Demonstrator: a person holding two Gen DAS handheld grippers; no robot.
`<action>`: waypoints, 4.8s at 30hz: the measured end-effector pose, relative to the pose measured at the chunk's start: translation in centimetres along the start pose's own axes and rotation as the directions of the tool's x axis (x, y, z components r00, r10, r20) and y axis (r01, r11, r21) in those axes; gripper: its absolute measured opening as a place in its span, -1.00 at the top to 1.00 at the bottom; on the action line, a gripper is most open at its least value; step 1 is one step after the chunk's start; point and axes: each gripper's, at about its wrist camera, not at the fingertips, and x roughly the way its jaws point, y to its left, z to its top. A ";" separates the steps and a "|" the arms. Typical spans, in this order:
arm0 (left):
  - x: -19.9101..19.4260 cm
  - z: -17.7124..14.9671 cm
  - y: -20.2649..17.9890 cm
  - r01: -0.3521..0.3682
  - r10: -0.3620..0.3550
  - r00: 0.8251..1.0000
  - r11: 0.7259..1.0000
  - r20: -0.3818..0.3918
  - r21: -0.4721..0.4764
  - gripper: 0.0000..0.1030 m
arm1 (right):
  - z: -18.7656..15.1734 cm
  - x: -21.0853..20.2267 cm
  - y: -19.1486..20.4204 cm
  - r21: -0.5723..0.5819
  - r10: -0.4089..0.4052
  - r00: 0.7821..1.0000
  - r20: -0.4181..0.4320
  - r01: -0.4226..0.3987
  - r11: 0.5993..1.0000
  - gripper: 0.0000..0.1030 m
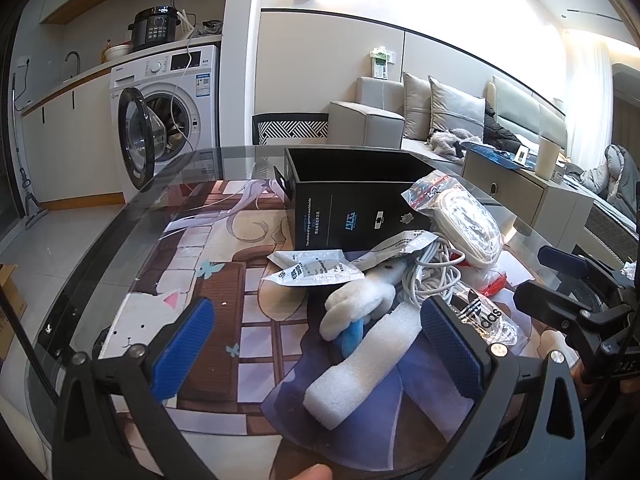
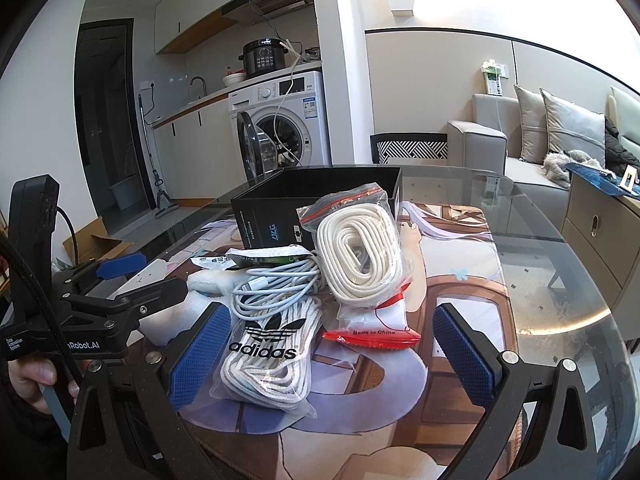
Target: Organize soft objects
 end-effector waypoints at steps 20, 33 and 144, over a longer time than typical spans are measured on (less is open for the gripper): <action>-0.1 0.0 0.0 0.000 0.000 1.000 1.000 -0.001 0.000 -1.00 | 0.0 0.0 0.0 -0.001 0.001 1.000 -0.002 -0.001 1.000 -0.99; -0.1 0.0 0.0 0.002 -0.002 1.000 1.000 -0.002 -0.001 -1.00 | 0.0 0.0 0.1 -0.002 0.000 1.000 -0.002 0.000 1.000 -0.99; -1.8 -1.2 -2.3 0.277 -0.248 0.950 0.950 -0.187 0.143 0.61 | 4.4 3.4 -1.7 -0.024 0.003 0.992 -0.125 -0.006 1.000 0.09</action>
